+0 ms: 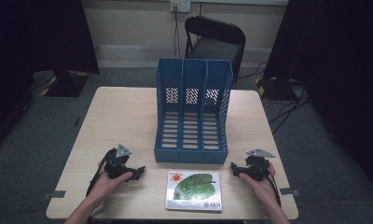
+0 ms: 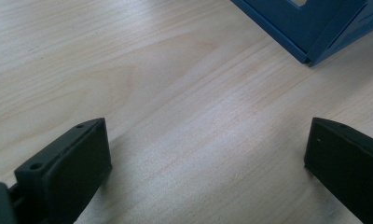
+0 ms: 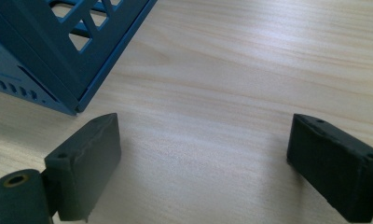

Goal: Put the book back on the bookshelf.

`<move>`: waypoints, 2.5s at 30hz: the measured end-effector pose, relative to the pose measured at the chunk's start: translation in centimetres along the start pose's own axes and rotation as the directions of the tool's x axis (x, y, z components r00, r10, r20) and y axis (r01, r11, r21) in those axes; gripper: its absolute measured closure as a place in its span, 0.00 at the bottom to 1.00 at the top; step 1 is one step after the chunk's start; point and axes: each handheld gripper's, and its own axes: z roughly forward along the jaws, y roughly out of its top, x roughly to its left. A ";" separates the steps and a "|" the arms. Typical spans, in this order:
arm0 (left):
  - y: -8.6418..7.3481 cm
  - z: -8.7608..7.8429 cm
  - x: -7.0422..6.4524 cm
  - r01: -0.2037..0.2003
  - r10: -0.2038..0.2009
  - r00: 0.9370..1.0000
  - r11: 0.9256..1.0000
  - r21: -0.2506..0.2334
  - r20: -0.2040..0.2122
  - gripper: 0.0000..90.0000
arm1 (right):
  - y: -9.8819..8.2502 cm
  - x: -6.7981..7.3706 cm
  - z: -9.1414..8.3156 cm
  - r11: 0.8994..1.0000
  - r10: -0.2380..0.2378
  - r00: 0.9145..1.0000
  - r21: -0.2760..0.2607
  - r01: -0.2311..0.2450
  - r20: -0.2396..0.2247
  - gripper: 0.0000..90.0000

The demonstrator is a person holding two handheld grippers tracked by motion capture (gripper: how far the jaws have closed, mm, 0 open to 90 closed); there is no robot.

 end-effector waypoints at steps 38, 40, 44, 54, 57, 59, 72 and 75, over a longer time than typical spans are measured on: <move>1.3 -2.6 -3.2 -0.054 0.055 0.990 0.998 -0.012 0.130 0.29 | 0.1 3.0 -4.7 0.999 -0.035 0.982 0.008 0.038 -0.187 0.36; 1.4 -2.5 -3.8 -0.062 0.063 0.986 0.998 -0.010 0.157 0.30 | -0.2 3.6 -5.3 0.998 -0.052 0.977 0.006 0.055 -0.208 0.36; 1.5 -2.2 -4.3 -0.075 0.075 0.984 0.997 -0.009 0.164 0.30 | -0.5 5.0 -5.9 0.994 -0.103 0.964 0.008 0.108 -0.246 0.35; 1.6 -1.5 -5.9 -0.103 0.098 0.973 0.995 0.015 0.211 0.30 | -1.0 7.0 -5.9 0.984 -0.164 0.934 0.019 0.179 -0.316 0.34; 1.6 -1.7 -7.0 -0.116 0.114 0.961 0.993 -0.006 0.251 0.33 | -1.3 7.7 -6.1 0.980 -0.177 0.923 0.026 0.198 -0.343 0.33; 1.7 -1.6 -7.3 -0.116 0.115 0.957 0.993 -0.012 0.266 0.36 | -1.6 8.3 -6.2 0.976 -0.184 0.917 0.047 0.214 -0.353 0.26; 1.9 -1.0 -8.3 -0.104 0.091 0.941 0.994 0.024 0.325 0.42 | -2.2 9.8 -5.6 0.959 -0.206 0.885 0.093 0.267 -0.418 0.19; 2.1 -1.0 -8.5 -0.101 0.090 0.936 0.995 0.013 0.339 0.42 | -2.2 10.0 -5.6 0.958 -0.206 0.883 0.095 0.269 -0.421 0.16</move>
